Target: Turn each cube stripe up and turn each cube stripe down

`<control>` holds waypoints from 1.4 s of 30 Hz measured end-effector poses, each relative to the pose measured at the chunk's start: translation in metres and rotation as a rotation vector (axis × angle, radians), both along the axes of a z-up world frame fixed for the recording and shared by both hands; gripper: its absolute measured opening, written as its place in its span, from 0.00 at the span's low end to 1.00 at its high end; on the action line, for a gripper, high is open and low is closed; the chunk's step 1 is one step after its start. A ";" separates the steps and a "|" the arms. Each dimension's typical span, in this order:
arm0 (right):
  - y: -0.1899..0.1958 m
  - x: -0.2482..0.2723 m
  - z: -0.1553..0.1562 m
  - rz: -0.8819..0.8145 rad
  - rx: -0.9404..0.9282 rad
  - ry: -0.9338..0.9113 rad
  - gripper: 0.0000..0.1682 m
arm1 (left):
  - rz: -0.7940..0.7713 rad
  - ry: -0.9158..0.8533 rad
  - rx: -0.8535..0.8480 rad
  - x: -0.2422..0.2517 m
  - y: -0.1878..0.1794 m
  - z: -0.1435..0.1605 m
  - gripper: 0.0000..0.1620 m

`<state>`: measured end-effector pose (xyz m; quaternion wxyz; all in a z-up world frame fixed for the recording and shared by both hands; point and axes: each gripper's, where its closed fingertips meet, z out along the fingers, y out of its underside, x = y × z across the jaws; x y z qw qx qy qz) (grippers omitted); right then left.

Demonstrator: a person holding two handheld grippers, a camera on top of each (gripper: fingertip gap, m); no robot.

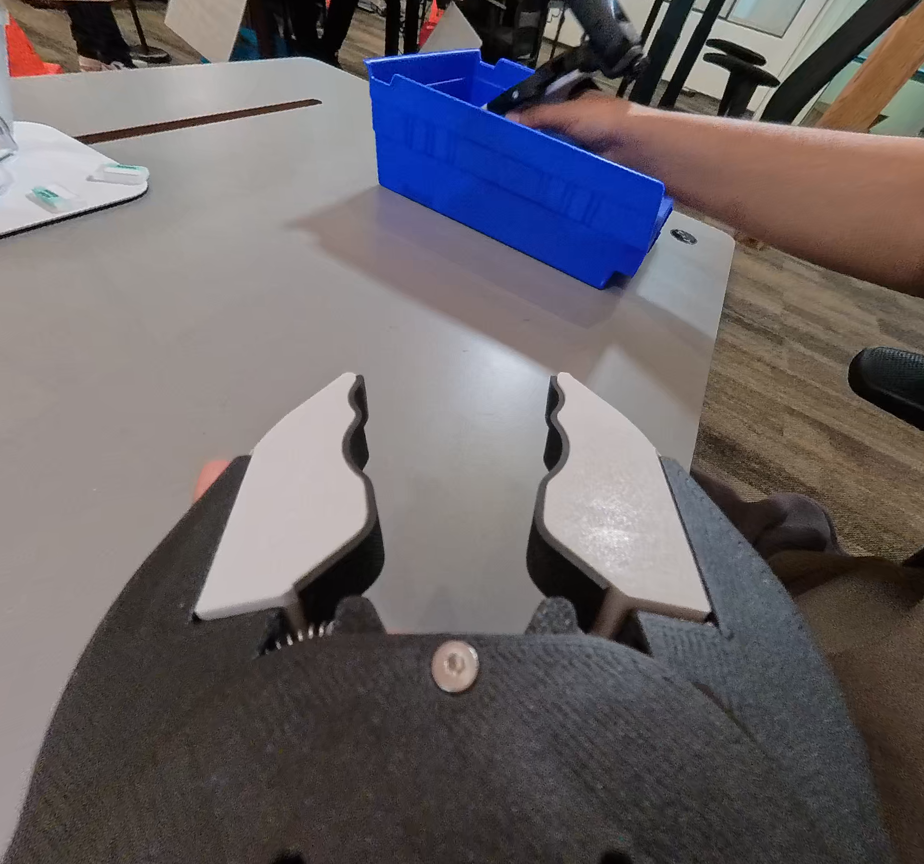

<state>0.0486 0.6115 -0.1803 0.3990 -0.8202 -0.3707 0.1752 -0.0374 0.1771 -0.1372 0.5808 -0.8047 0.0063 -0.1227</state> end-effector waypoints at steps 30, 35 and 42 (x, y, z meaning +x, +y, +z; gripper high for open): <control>-0.394 -0.076 0.041 0.676 -0.437 0.578 0.42 | 0.270 -0.291 0.039 -0.098 -0.011 0.005 0.36; -0.399 -0.076 0.040 0.701 -0.410 0.563 0.42 | 0.215 -0.319 0.008 -0.091 -0.008 -0.001 0.34; -0.398 -0.077 0.037 0.688 -0.450 0.567 0.42 | 0.183 -0.274 -0.007 -0.087 -0.007 -0.004 0.31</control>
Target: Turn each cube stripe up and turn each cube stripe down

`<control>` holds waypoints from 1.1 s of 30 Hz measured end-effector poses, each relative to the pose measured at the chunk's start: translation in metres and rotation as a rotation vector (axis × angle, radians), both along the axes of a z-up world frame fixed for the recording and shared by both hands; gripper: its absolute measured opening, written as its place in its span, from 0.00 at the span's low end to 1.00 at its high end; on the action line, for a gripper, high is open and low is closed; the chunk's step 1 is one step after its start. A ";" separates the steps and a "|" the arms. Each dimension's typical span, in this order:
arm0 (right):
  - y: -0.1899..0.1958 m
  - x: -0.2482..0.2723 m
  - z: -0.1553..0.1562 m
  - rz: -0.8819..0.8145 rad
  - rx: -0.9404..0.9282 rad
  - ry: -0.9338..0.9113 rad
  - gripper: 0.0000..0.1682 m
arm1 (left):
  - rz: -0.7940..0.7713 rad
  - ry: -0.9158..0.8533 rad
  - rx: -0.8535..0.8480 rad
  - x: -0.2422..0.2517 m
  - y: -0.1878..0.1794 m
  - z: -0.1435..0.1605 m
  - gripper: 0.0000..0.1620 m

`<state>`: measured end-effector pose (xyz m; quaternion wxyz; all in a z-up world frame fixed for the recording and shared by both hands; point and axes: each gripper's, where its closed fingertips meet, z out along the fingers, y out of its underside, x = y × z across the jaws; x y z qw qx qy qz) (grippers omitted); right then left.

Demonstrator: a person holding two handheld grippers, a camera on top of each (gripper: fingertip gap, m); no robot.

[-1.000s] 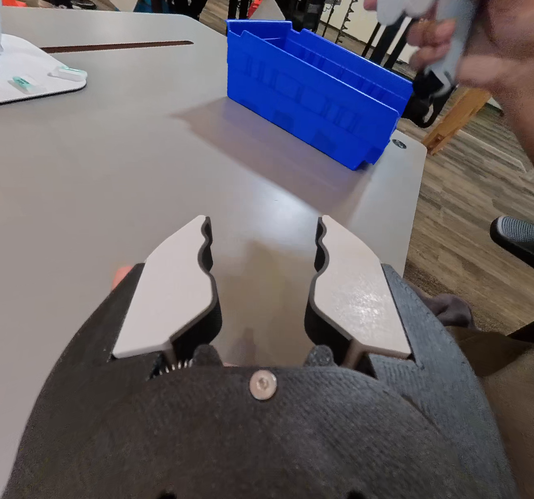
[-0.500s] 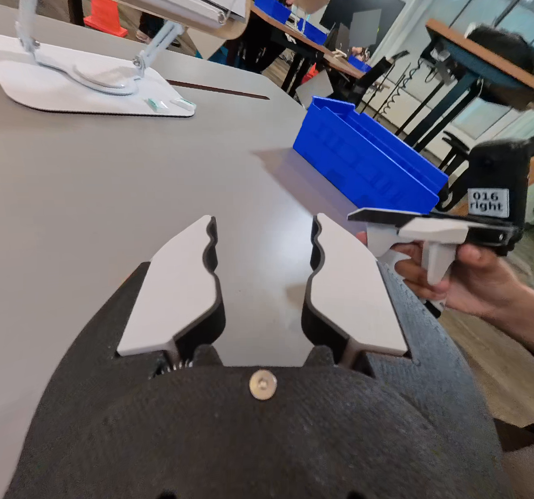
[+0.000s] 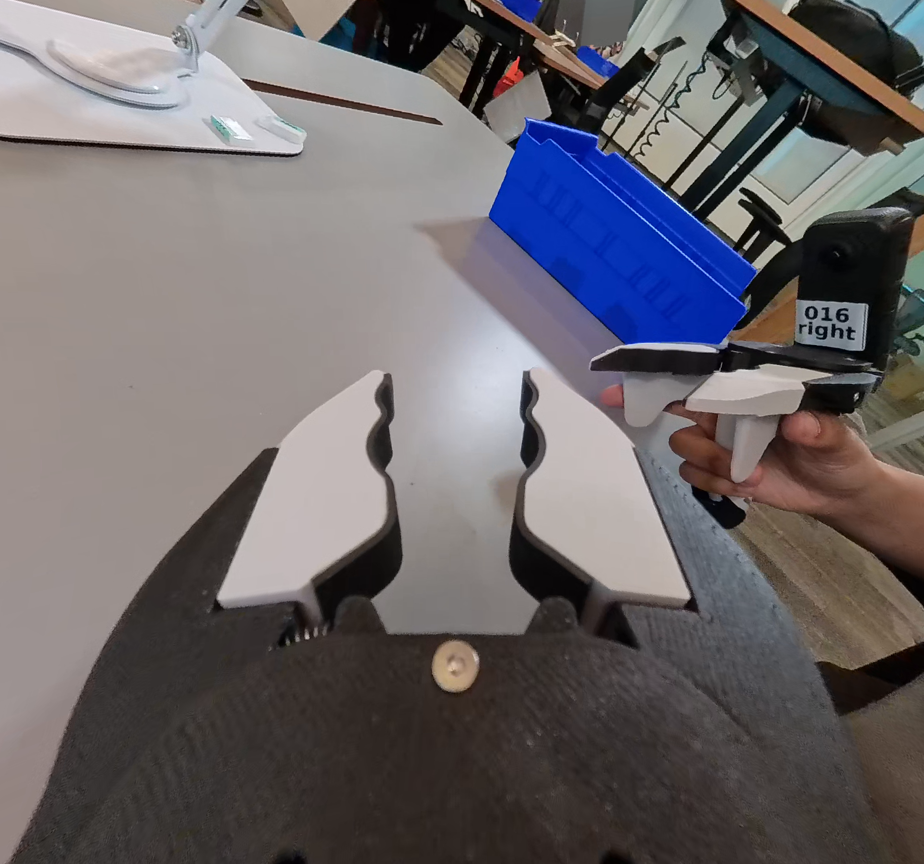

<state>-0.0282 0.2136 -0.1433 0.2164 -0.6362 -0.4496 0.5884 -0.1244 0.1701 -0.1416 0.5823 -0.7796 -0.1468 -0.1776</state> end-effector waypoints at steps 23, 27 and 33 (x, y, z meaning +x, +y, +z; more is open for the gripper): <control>0.000 -0.003 -0.005 0.001 -0.023 -0.017 0.40 | -0.025 -0.042 -0.018 0.001 0.002 -0.008 0.32; -0.001 -0.003 -0.007 0.003 -0.031 -0.022 0.40 | -0.029 -0.043 -0.022 0.001 0.002 -0.009 0.33; -0.001 -0.003 -0.006 0.003 -0.036 -0.021 0.40 | -0.030 -0.050 -0.025 0.001 0.002 -0.010 0.33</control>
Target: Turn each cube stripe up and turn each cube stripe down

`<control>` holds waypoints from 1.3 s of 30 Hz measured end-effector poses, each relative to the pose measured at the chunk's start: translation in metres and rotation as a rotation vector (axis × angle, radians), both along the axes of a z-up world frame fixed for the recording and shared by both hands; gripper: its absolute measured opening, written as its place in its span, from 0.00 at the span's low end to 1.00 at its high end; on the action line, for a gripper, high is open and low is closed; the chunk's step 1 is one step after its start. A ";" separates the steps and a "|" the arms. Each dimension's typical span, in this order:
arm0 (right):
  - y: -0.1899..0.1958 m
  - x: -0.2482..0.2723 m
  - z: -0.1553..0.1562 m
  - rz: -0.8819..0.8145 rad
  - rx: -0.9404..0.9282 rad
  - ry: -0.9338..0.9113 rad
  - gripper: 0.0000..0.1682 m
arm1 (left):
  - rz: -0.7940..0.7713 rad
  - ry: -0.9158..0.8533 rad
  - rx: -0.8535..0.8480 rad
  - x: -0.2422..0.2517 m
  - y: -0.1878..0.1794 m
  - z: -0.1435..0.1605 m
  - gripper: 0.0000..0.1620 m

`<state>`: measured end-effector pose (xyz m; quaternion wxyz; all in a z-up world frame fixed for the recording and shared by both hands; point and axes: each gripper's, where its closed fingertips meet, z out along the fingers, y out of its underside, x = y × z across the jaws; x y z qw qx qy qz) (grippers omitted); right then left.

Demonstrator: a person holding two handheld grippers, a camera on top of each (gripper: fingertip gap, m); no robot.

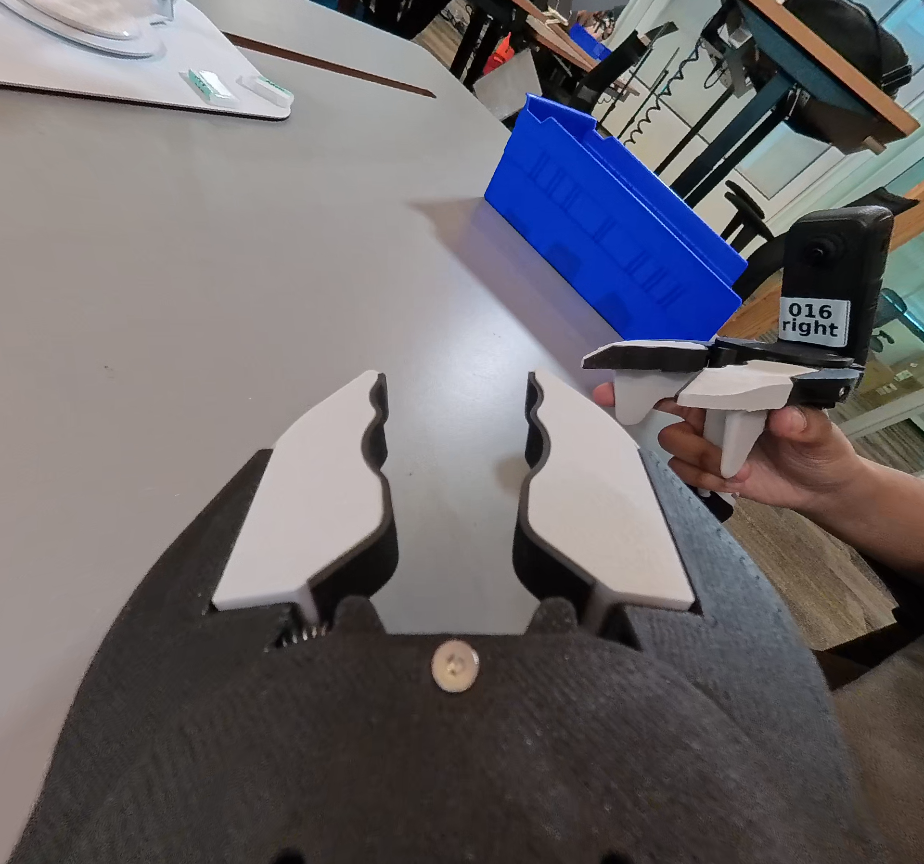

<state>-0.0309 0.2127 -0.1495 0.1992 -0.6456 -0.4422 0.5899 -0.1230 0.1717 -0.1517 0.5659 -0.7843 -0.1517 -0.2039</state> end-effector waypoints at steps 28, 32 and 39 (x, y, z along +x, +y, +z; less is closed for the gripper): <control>-0.001 0.000 0.003 -0.004 -0.040 0.010 0.39 | 0.427 0.445 0.312 -0.116 -0.062 0.149 0.35; 0.001 -0.003 0.002 -0.010 -0.049 0.006 0.39 | 0.697 0.435 0.207 -0.223 -0.119 0.184 0.34; 0.004 -0.001 0.006 -0.028 -0.046 0.014 0.38 | 0.585 0.222 -0.358 -0.358 -0.147 0.047 0.37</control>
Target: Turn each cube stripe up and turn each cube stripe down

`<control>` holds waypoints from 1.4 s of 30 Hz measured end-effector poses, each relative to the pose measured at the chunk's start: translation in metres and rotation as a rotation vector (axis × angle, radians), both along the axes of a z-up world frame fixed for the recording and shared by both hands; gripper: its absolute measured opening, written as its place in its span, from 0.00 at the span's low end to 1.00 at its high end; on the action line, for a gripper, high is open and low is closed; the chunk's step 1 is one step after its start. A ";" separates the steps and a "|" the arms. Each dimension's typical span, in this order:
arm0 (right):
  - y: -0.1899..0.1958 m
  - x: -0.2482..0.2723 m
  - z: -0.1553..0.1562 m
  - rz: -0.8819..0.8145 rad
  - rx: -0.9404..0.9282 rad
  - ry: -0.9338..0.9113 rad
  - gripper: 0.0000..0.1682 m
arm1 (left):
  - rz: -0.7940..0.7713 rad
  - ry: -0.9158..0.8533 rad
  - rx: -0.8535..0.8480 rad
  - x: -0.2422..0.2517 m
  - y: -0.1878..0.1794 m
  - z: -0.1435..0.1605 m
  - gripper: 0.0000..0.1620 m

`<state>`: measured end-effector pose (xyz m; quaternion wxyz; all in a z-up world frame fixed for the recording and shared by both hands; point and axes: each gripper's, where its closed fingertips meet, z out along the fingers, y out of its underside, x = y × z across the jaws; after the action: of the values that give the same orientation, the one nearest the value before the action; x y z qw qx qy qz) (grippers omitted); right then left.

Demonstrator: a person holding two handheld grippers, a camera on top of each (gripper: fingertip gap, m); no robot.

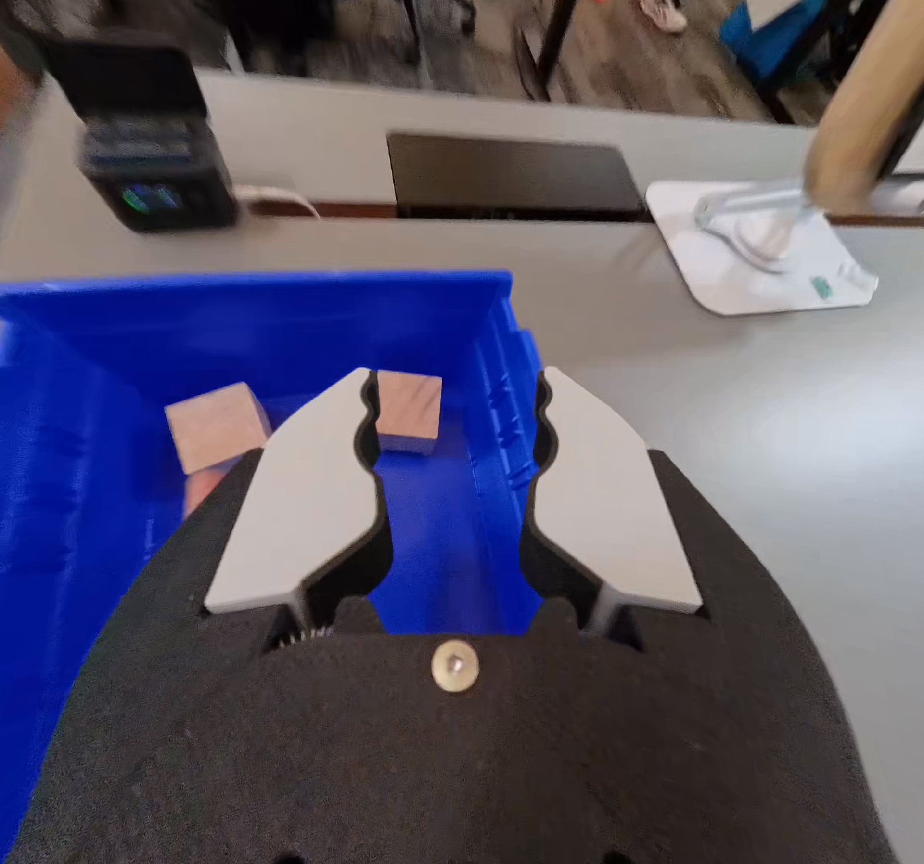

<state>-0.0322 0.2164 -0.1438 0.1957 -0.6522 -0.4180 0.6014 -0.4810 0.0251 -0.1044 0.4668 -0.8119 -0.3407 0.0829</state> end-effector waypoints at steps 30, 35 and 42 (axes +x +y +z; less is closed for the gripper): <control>-0.031 0.004 0.042 0.098 -0.029 0.183 0.40 | -0.591 0.005 0.898 0.314 0.103 0.153 0.25; -0.053 0.014 0.072 0.139 0.048 0.350 0.41 | -0.738 -0.310 0.971 0.393 0.140 0.104 0.24; -0.050 0.008 0.074 0.088 -0.089 0.366 0.38 | -0.802 -0.649 0.957 0.445 0.159 0.062 0.24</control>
<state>-0.0246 0.1667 -0.0699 0.2130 -0.5210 -0.3765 0.7358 -0.0360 0.1840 -0.0425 0.6419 -0.5640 -0.1361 -0.5013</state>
